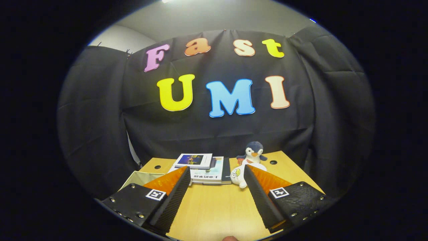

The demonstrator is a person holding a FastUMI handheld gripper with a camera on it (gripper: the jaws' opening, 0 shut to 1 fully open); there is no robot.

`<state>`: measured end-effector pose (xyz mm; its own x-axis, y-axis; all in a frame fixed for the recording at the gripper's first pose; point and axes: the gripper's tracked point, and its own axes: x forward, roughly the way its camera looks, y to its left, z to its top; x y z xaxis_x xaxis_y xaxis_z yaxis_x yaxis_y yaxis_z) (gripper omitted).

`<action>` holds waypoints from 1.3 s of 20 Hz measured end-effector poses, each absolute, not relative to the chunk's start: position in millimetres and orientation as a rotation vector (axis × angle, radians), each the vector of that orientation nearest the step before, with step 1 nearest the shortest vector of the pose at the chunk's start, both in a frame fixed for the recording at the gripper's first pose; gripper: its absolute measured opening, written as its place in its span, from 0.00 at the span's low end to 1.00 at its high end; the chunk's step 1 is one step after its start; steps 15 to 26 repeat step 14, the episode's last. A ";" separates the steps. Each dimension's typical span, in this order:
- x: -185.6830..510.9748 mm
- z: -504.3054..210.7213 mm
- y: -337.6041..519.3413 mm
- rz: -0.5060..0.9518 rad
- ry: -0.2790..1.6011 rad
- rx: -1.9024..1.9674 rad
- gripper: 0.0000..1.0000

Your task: Open the storage box then place both shoes into the box .Put the left shoe in first, then the right shoe, with the right side of both shoes facing outward in a uniform manner.

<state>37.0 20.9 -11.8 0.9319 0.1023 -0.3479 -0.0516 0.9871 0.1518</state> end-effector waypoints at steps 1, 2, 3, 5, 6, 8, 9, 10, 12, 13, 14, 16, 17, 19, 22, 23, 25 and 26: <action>35.4 -7.7 12.0 0.068 0.337 0.141 0.98; 33.4 -4.4 3.0 0.059 0.313 0.139 0.97; 31.7 0.1 -4.5 0.049 0.289 0.138 0.97; 27.4 4.9 -18.7 0.027 0.257 0.138 0.97; 25.0 7.7 -23.8 0.022 0.241 0.142 0.97; 23.1 14.5 -32.7 0.016 0.212 0.149 0.97; 22.8 17.2 -36.9 0.011 0.196 0.149 0.97; 22.7 18.7 -41.2 0.008 0.186 0.147 0.97; 25.4 20.0 -48.8 -0.001 0.172 0.142 0.97; 25.5 20.5 -50.8 -0.004 0.168 0.143 0.97; 25.1 20.6 -51.7 -0.004 0.167 0.144 0.97; 25.1 20.6 -51.7 -0.004 0.167 0.144 0.97; 25.1 20.6 -51.7 -0.004 0.167 0.144 0.97; 25.1 20.6 -51.7 -0.004 0.167 0.144 0.97; 25.1 20.6 -51.7 -0.004 0.167 0.144 0.97; 25.1 20.6 -51.7 -0.004 0.167 0.144 0.97; 25.1 20.6 -51.7 -0.004 0.167 0.144 0.97; 25.1 20.6 -51.7 -0.004 0.167 0.144 0.97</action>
